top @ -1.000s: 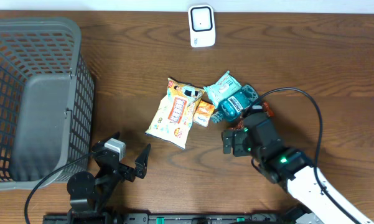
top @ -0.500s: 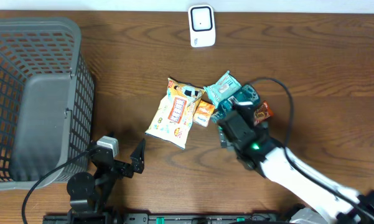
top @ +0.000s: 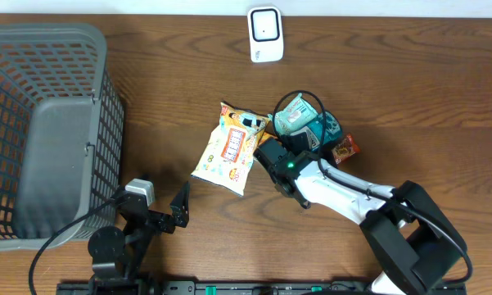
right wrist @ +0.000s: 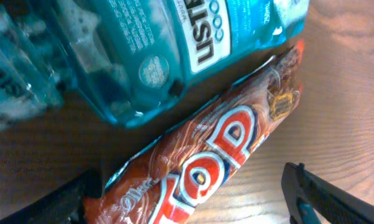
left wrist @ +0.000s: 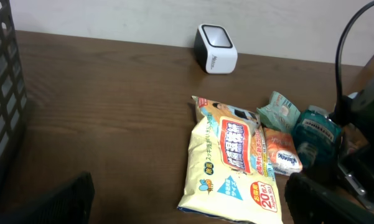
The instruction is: Scan the item barcode
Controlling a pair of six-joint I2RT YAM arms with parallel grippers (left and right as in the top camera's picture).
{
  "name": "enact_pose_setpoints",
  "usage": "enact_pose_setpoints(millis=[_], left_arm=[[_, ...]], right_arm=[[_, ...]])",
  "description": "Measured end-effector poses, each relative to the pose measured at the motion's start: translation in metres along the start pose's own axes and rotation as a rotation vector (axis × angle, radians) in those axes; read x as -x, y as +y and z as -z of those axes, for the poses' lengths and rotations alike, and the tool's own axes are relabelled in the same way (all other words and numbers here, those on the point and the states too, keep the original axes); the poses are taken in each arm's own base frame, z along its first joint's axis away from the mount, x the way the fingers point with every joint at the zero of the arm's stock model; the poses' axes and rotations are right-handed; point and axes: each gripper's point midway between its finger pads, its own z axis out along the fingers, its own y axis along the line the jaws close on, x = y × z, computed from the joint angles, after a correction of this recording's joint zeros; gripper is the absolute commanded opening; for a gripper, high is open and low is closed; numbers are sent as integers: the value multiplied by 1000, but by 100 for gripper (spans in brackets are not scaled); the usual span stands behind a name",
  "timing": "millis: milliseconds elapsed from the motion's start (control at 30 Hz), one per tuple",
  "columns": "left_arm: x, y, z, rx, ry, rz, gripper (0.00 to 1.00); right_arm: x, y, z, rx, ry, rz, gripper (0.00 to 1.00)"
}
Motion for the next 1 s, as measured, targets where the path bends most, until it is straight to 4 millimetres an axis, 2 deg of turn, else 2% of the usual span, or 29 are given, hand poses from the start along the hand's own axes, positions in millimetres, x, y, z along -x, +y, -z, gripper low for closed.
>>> enact_pose_setpoints(millis=[67, 100, 233, 300, 333, 433, 467, 667, 767, 933, 1000], left_arm=[[0, 0, 0, 2, 0, 0, 98], [0, 0, 0, 2, -1, 0, 98], [0, 0, 0, 2, 0, 0, 98], [0, 0, 0, 2, 0, 0, 98], [0, 0, 0, 2, 0, 0, 98], [0, 0, 0, 3, 0, 0, 98], [0, 0, 0, 3, 0, 0, 98], [0, 1, 0, 4, 0, 0, 98], [0, 1, 0, 6, 0, 0, 98], [0, 1, 0, 6, 0, 0, 98], [0, 1, 0, 6, 0, 0, 98]], right_arm=[[3, -1, -1, -16, -7, 0, 91], [4, -1, -2, -22, -12, -1, 88], [5, 3, -5, -18, -7, 7, 63], [3, 8, -6, 6, 10, 17, 45], [1, 11, -6, 29, 25, 19, 29], [-7, 23, -6, 114, 77, 8, 4], [-9, 25, -7, 135, 94, 0, 1], [-10, 27, -6, 206, 144, -55, 1], [-14, 33, 1, 258, 187, -54, 1], [-34, 47, 33, 411, 358, -24, 1], [-33, 47, 54, 472, 394, -28, 1]])
